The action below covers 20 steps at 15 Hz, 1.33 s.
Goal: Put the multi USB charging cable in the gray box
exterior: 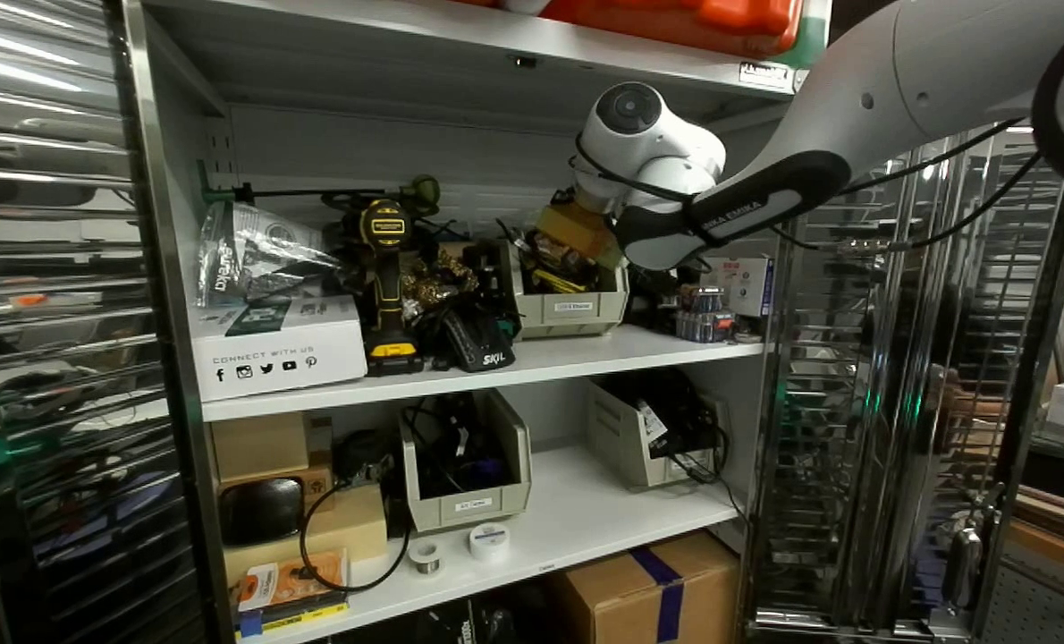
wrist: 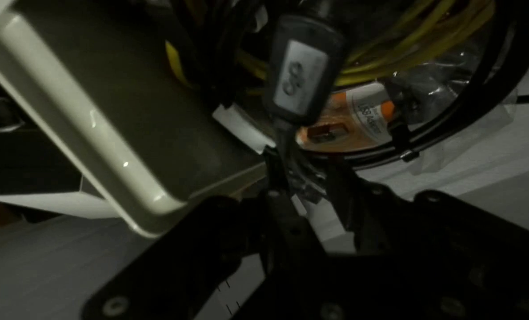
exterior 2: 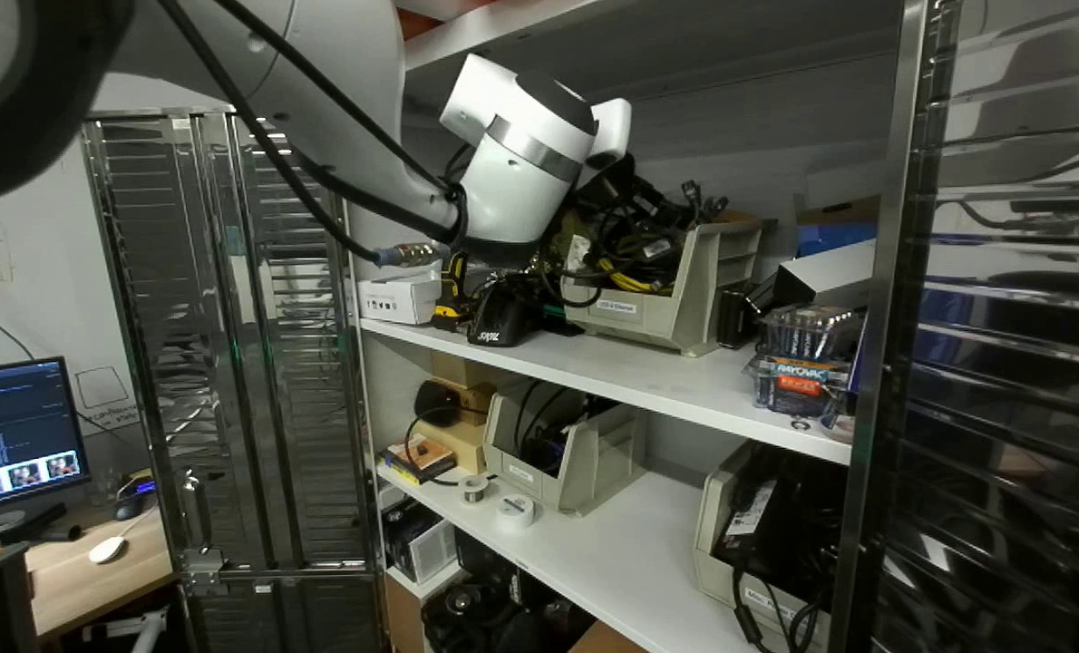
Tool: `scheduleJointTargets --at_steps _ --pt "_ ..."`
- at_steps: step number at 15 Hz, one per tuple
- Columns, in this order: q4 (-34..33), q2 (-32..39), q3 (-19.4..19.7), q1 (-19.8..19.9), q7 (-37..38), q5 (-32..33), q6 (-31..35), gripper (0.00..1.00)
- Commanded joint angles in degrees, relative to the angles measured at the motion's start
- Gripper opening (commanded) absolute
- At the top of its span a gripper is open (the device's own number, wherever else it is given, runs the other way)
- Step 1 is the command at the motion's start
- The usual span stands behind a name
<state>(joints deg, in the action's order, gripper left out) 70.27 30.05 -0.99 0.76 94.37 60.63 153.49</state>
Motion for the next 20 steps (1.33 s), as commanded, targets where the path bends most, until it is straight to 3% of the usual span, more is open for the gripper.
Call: scheduleJointTargets --at_steps 1,4,6,7,8,12,14,16,20 --pt "-4.03 0.14 -2.93 3.65 -9.33 -5.6 1.56 0.62" --pt "-1.97 -3.05 -5.83 6.25 -13.29 -9.83 4.84 0.86" --pt "1.97 -5.71 -10.26 9.18 -19.23 -15.93 6.2 0.98" --pt "5.29 -7.54 -11.64 9.67 -25.01 -22.93 6.73 1.0" --pt "6.68 -8.27 -16.58 12.86 -28.48 -25.91 5.85 1.0" --pt "17.92 -14.11 -29.29 21.46 -44.0 -44.67 1.83 1.0" --pt "22.47 -17.91 -34.99 26.5 -51.17 -54.36 -4.11 0.99" --pt "26.51 -23.11 -37.52 30.42 -56.25 -62.8 -12.48 1.0" --pt "33.54 -34.7 -35.72 34.86 -61.81 -75.12 -32.07 1.0"
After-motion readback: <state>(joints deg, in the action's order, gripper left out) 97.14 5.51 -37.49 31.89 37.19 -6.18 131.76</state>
